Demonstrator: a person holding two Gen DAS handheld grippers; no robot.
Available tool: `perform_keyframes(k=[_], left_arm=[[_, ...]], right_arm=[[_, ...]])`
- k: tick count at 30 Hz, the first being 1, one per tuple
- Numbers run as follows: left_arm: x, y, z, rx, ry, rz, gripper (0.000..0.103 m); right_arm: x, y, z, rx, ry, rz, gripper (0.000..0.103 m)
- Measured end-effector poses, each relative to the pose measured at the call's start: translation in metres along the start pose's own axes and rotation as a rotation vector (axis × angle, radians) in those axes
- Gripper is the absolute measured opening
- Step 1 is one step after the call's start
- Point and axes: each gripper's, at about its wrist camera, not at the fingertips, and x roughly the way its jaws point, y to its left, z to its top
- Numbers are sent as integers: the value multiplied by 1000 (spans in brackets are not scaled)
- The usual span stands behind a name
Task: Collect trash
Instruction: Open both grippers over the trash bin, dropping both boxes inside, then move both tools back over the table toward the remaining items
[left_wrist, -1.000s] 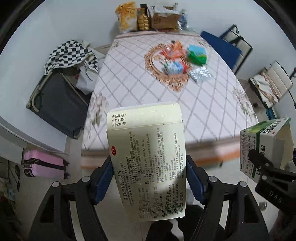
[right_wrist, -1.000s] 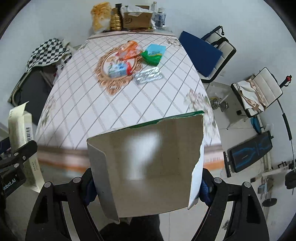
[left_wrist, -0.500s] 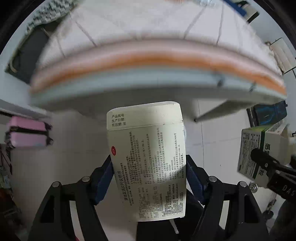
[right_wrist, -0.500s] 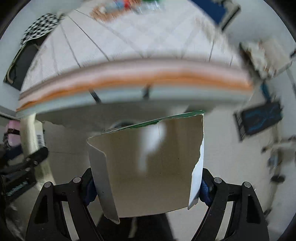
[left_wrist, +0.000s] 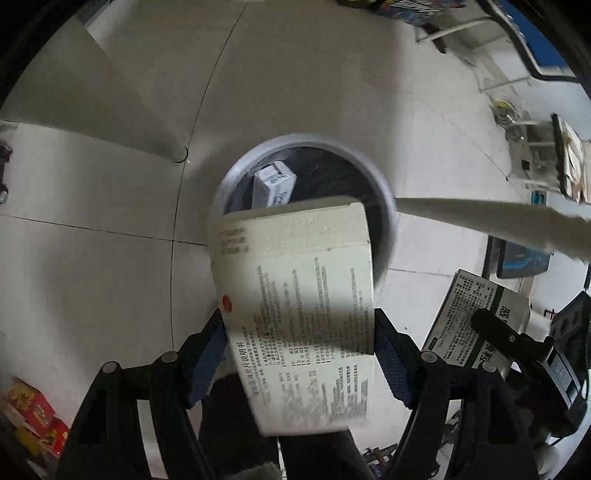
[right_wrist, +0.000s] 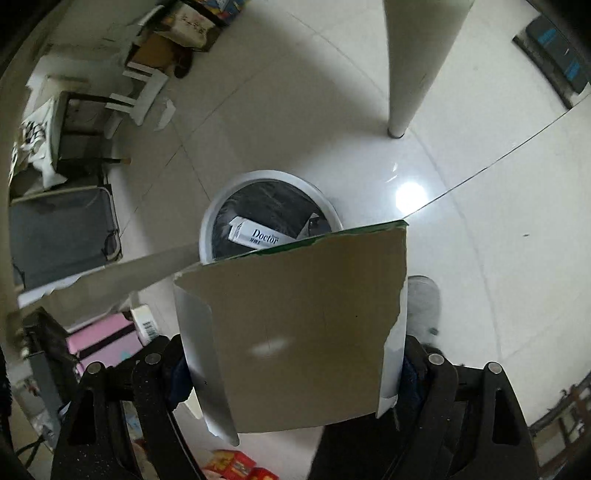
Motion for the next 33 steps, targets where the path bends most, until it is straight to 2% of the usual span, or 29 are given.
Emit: perform_keyframes(k=[2, 6, 8, 10, 12, 17, 21, 30, 33], left_arm=[[13, 4, 5, -2, 0, 6, 103], [17, 17, 2, -3, -17, 63, 103], [12, 18, -3, 3, -47, 100, 103], [3, 26, -13, 39, -85, 174, 103], [-7, 23, -23, 69, -110, 243, 103], [-32, 14, -44, 99, -127, 281, 103], [-59, 5, -61, 128, -141, 317, 103], [-135, -17, -99, 133, -171, 328, 103], [-145, -25, -107, 133, -190, 312, 103]], right_arm=[[31, -5, 13, 13, 16, 30, 92], [86, -11, 23, 19, 64, 88, 102], [100, -13, 22, 15, 72, 86, 102], [104, -10, 22, -17, 66, 49, 102], [99, -6, 16, -60, 43, -11, 102], [73, 14, -3, -207, -37, -215, 102], [47, 33, -21, -321, -80, -335, 102], [-29, 64, -54, -435, -130, -397, 102], [-52, 75, -65, -456, -141, -405, 102]])
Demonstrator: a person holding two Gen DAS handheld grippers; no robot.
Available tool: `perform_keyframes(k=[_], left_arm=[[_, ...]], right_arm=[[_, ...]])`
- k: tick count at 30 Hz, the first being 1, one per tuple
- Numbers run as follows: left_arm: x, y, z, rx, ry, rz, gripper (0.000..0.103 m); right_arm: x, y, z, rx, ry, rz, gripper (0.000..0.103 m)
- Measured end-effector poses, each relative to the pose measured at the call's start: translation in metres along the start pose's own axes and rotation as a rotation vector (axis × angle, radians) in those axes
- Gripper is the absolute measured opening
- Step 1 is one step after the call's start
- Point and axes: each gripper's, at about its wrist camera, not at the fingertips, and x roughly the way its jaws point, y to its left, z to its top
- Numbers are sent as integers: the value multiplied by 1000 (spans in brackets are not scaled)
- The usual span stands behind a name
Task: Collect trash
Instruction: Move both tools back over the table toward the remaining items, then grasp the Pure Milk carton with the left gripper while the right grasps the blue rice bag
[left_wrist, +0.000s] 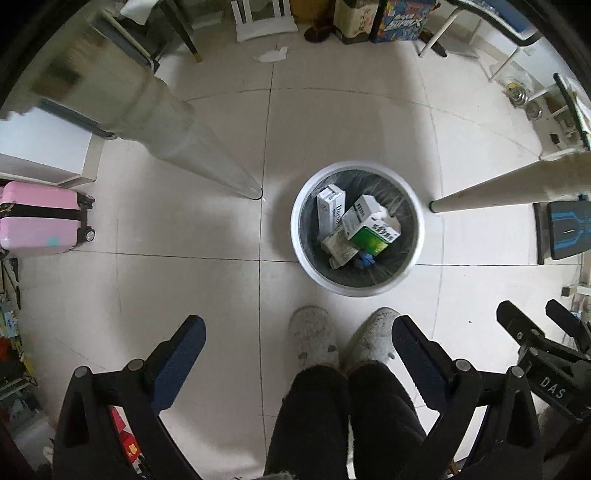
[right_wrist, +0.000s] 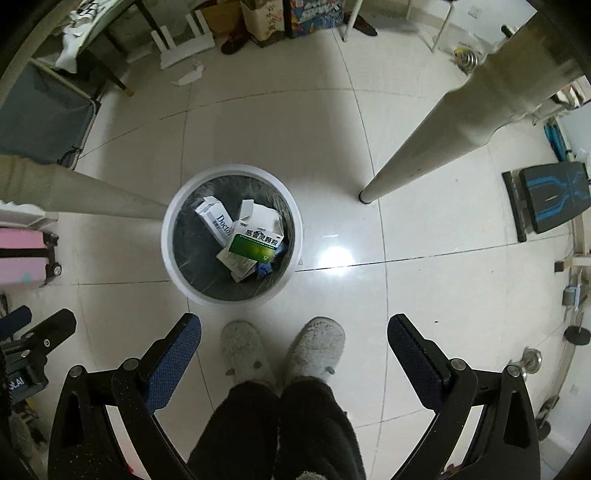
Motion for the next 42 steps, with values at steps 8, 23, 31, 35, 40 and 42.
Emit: perform_keyframes(k=[8, 23, 31, 35, 40, 42], left_arm=[[-91, 1, -14, 12, -48, -21, 103], [-257, 7, 2, 31, -236, -50, 103], [-314, 5, 85, -27, -377, -11, 103], [-316, 1, 150, -94, -376, 19, 103], [-304, -16, 244, -194, -344, 72, 103], [-291, -21, 284, -247, -293, 72, 103]], right_arm=[[-105, 3, -13, -9, -53, 7, 102], [-322, 18, -3, 1, -188, 89, 102], [-390, 10, 77, 80, -254, 193, 102], [-401, -9, 149, 90, -267, 181, 102], [-393, -43, 275, 107, -249, 175, 102], [-383, -59, 341, 126, -232, 187, 102]])
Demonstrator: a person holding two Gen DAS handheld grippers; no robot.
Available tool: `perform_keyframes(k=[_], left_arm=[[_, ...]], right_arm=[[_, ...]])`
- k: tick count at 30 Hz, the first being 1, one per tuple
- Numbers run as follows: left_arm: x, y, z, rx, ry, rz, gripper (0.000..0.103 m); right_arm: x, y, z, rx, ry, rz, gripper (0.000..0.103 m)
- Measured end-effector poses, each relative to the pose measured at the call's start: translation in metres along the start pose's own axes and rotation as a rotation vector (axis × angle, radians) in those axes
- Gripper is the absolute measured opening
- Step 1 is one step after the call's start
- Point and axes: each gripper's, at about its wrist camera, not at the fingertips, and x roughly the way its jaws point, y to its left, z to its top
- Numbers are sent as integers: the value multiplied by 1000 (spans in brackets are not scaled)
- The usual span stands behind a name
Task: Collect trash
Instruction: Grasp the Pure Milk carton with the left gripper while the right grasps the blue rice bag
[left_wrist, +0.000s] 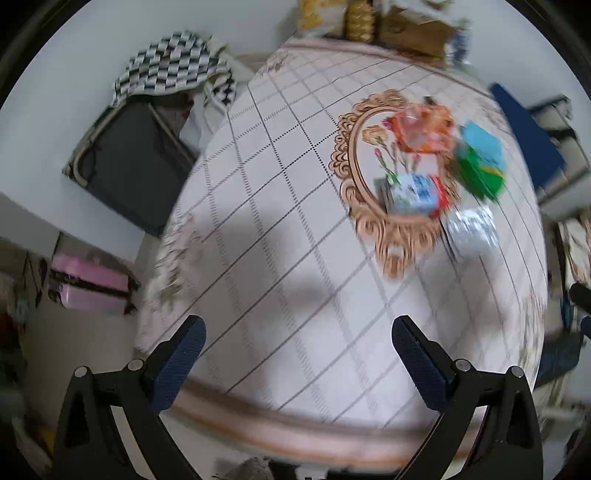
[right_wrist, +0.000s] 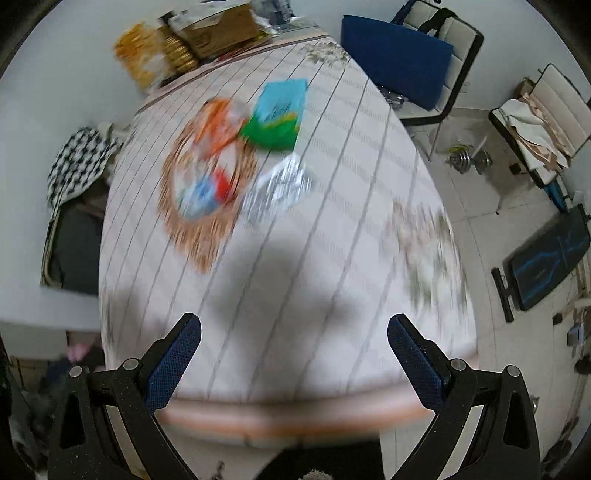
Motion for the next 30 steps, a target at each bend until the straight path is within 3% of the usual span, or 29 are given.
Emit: perform_keyframes(k=[3, 6, 11, 14, 19, 21, 24, 25, 30], left_arm=[[29, -20, 35, -62, 79, -4, 103], [61, -39, 65, -147, 165, -70, 103], [107, -81, 104, -201, 272, -158, 102], [128, -102, 119, -176, 310, -161, 102], [154, -126, 133, -85, 329, -83, 101], [156, -127, 134, -51, 312, -61, 90], [149, -125, 133, -19, 269, -38, 90], [145, -124, 132, -15, 257, -32, 90], [112, -109, 124, 1, 177, -2, 90]], right_arm=[[37, -13, 78, 25, 20, 1, 102], [88, -22, 154, 50, 57, 18, 102], [164, -21, 230, 43, 126, 21, 88], [198, -17, 256, 55, 165, 57, 85], [236, -10, 275, 49, 208, 93, 74], [236, -4, 276, 34, 190, 106, 53], [232, 5, 276, 6, 173, 110, 37], [230, 7, 276, -4, 161, 115, 27], [206, 11, 270, -49, 109, 119, 19]])
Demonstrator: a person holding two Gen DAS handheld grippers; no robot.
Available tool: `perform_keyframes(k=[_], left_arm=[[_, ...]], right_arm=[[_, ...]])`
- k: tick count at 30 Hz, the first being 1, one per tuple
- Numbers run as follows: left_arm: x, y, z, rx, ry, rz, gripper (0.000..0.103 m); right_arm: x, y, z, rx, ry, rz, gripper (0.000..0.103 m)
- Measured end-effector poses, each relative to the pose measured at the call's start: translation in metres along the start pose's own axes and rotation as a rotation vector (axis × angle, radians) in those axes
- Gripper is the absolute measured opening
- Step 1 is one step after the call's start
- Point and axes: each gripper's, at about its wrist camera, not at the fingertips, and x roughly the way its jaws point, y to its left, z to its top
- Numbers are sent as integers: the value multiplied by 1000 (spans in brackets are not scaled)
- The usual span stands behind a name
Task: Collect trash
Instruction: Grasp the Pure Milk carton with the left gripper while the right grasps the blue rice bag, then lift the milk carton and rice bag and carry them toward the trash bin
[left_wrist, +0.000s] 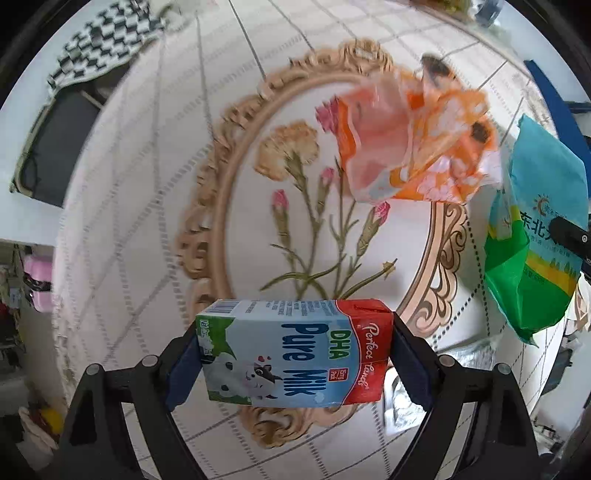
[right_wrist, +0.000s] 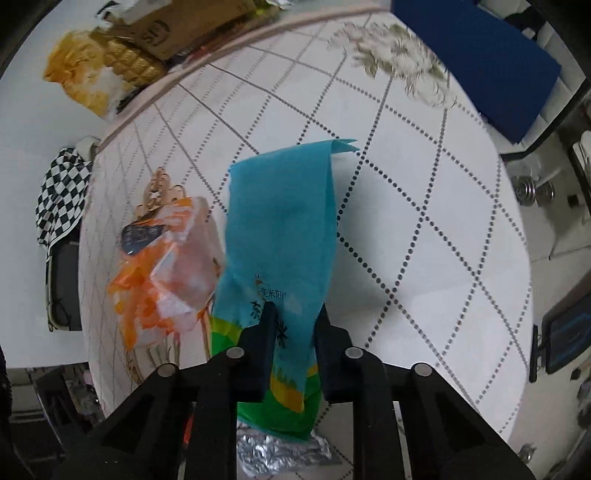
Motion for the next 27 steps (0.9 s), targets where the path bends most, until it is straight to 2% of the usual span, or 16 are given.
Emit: perform_keyframes(k=[3, 7, 12, 16, 21, 24, 27], left_arm=[[-28, 10, -16, 9, -63, 9, 90], [-70, 26, -50, 38, -149, -3, 90], [-116, 47, -87, 90, -242, -32, 90], [-135, 75, -131, 138, -298, -82, 90], [-151, 117, -197, 212, -342, -134, 90], [-150, 138, -232, 250, -327, -153, 90], [-140, 161, -268, 278, -282, -177, 90]], right_arm=[[-18, 2, -11, -13, -33, 9, 16], [-53, 6, -42, -24, -79, 24, 12], [-107, 2, -109, -16, -127, 49, 9], [-146, 5, -185, 12, -164, 74, 8], [-186, 16, -298, 56, -209, 101, 7], [-201, 26, -378, 84, -215, 107, 7], [-200, 33, -444, 115, -185, 112, 7]])
